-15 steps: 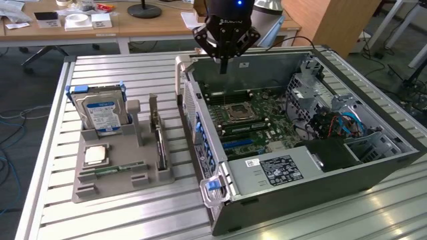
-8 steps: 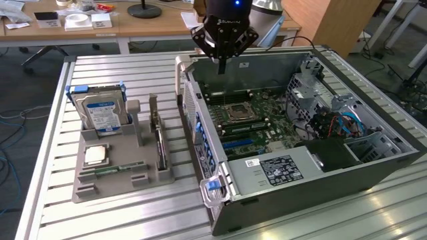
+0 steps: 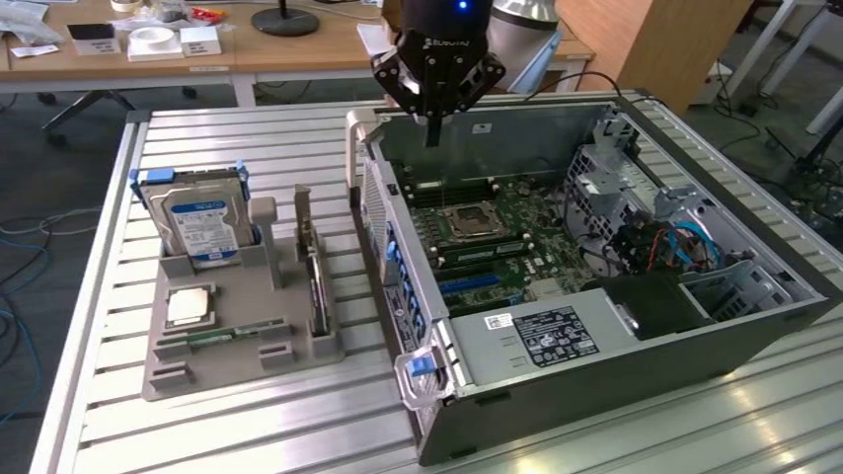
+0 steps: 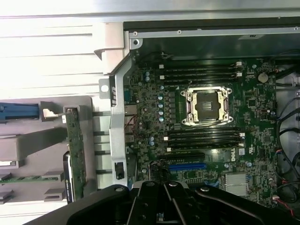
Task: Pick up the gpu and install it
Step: 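Reach for the gpu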
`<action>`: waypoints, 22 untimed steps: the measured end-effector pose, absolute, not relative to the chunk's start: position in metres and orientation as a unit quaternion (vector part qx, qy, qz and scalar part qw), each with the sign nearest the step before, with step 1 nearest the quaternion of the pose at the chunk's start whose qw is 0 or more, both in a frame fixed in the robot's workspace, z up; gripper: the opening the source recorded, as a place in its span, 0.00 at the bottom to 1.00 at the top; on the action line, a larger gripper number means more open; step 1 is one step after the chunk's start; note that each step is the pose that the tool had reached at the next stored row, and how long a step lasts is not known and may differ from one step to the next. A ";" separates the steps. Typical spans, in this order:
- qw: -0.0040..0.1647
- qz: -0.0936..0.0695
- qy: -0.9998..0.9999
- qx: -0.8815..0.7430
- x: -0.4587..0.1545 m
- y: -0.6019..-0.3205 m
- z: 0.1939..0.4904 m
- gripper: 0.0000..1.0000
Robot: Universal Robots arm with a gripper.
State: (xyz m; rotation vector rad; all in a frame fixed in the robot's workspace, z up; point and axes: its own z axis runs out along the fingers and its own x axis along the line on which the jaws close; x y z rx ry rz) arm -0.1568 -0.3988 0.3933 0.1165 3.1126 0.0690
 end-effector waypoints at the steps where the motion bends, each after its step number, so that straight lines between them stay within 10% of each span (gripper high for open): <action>1: 0.013 0.022 0.999 0.037 -0.157 -0.399 0.393 0.11; 22: 0.013 0.022 0.999 0.037 -0.169 -0.399 0.393 0.11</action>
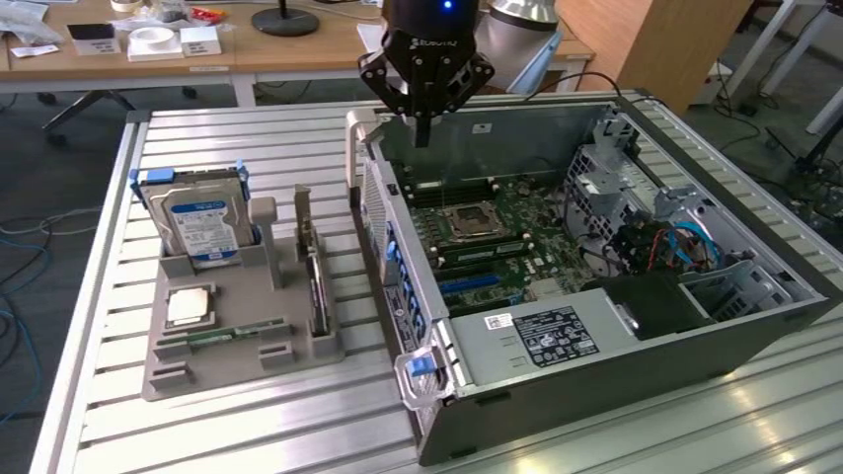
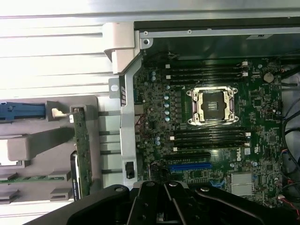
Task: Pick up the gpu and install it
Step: 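Reach for the gpu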
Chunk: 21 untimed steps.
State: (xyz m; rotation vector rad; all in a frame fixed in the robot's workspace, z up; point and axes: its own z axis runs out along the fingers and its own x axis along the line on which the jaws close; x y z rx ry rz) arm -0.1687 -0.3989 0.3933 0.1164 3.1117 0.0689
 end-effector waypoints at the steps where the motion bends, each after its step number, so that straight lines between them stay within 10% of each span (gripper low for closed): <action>1: 0.013 0.022 0.999 0.037 -0.169 -0.399 0.393 0.11; 21: 0.015 0.022 0.999 0.037 -0.188 -0.399 0.393 0.11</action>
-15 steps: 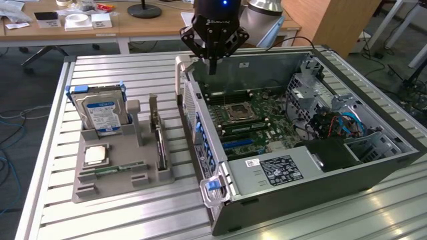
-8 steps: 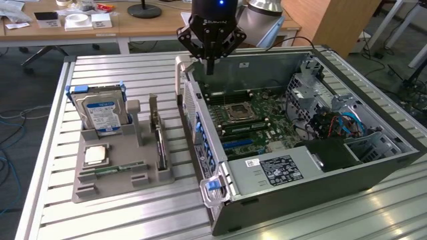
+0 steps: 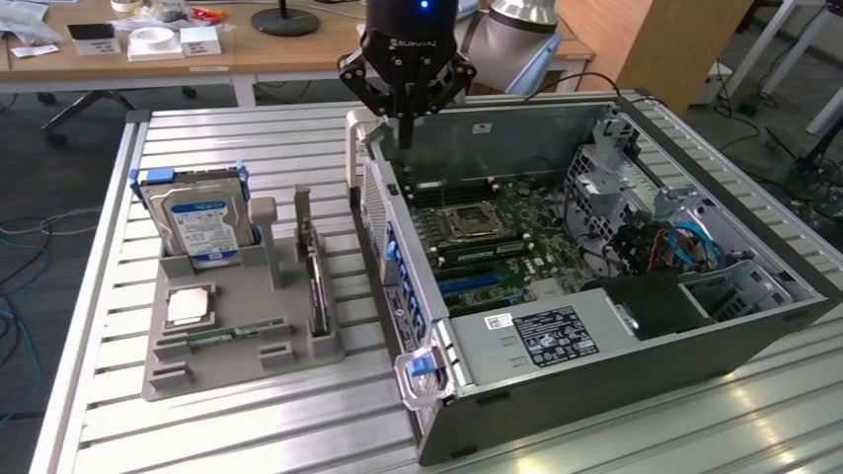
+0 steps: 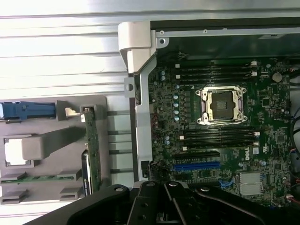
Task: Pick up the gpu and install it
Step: 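Reach for the gpu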
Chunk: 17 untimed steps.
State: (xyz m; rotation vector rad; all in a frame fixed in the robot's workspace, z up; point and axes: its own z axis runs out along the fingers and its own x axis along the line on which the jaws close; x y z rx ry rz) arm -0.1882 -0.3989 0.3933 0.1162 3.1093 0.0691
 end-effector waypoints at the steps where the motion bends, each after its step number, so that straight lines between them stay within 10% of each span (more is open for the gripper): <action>1: 0.015 0.022 0.999 0.037 -0.189 -0.399 0.393 0.11; 17: 0.016 0.022 0.999 0.037 -0.210 -0.399 0.393 0.11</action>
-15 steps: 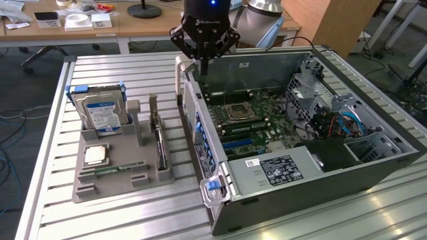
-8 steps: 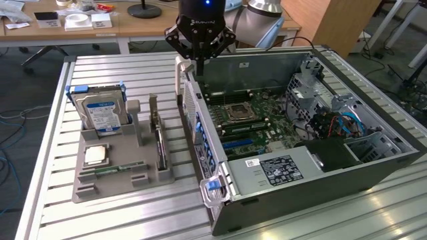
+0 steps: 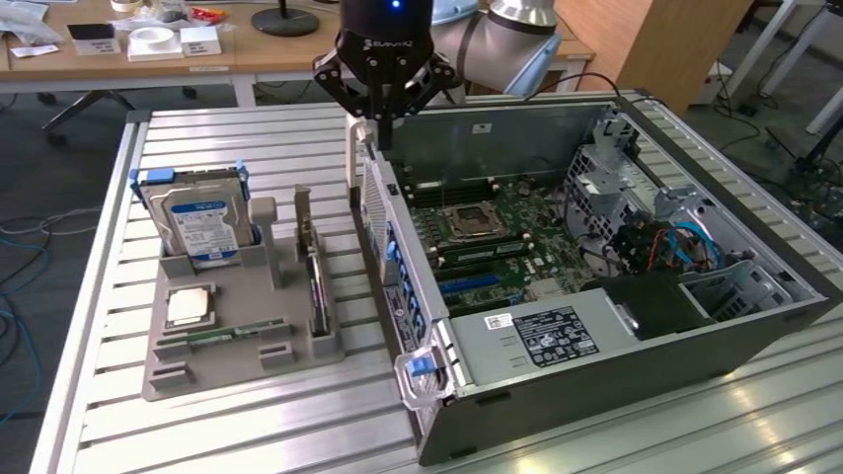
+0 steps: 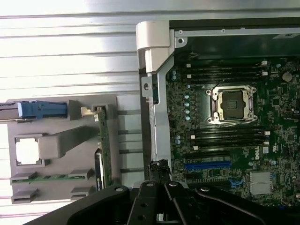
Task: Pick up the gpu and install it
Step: 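Reach for the gpu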
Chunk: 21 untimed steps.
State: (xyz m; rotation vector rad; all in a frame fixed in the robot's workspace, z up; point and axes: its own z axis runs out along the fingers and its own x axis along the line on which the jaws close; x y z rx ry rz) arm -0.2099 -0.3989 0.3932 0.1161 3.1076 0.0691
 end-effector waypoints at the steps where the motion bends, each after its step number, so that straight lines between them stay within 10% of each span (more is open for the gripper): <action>1: 0.016 0.022 0.999 0.037 -0.211 -0.399 0.393 0.11; 21: 0.016 0.022 0.999 0.037 -0.239 -0.399 0.393 0.11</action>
